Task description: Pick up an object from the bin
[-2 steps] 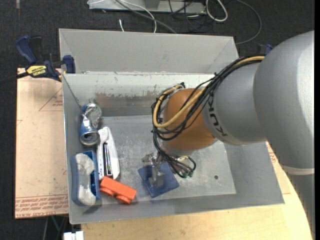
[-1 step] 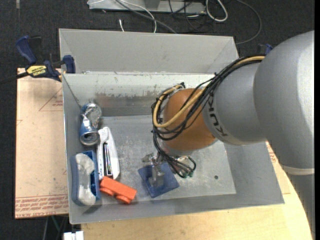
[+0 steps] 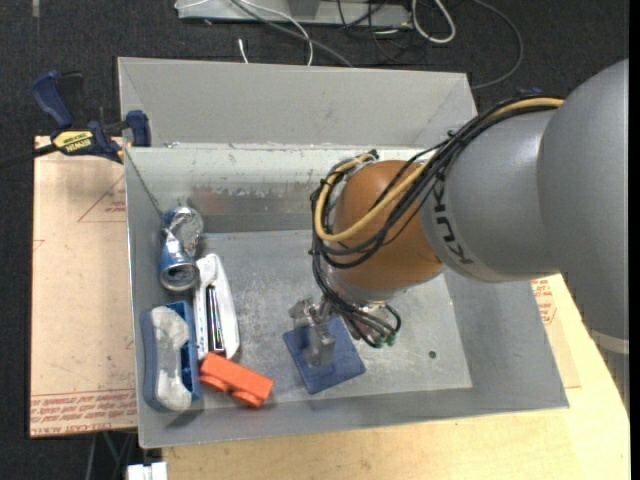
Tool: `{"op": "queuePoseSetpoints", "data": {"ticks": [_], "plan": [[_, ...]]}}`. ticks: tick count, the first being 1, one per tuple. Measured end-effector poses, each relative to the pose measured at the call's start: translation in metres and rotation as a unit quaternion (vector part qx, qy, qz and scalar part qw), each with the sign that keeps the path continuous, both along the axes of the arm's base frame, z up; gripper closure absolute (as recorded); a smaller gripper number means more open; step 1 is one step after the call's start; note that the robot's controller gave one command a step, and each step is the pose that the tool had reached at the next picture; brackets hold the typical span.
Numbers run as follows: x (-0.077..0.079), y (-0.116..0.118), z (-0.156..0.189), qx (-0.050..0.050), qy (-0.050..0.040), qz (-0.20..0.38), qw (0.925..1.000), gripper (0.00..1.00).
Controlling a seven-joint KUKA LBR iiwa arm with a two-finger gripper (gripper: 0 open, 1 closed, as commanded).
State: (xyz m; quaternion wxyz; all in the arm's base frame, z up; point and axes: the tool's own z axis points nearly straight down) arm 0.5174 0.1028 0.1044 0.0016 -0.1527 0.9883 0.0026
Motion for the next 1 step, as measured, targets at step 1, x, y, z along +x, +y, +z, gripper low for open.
{"op": "queuePoseSetpoints", "data": {"ticks": [1], "plan": [[-0.0007, 0.0001, 0.0524, 0.0, 0.0017, 0.0, 1.0, 1.0]]}}
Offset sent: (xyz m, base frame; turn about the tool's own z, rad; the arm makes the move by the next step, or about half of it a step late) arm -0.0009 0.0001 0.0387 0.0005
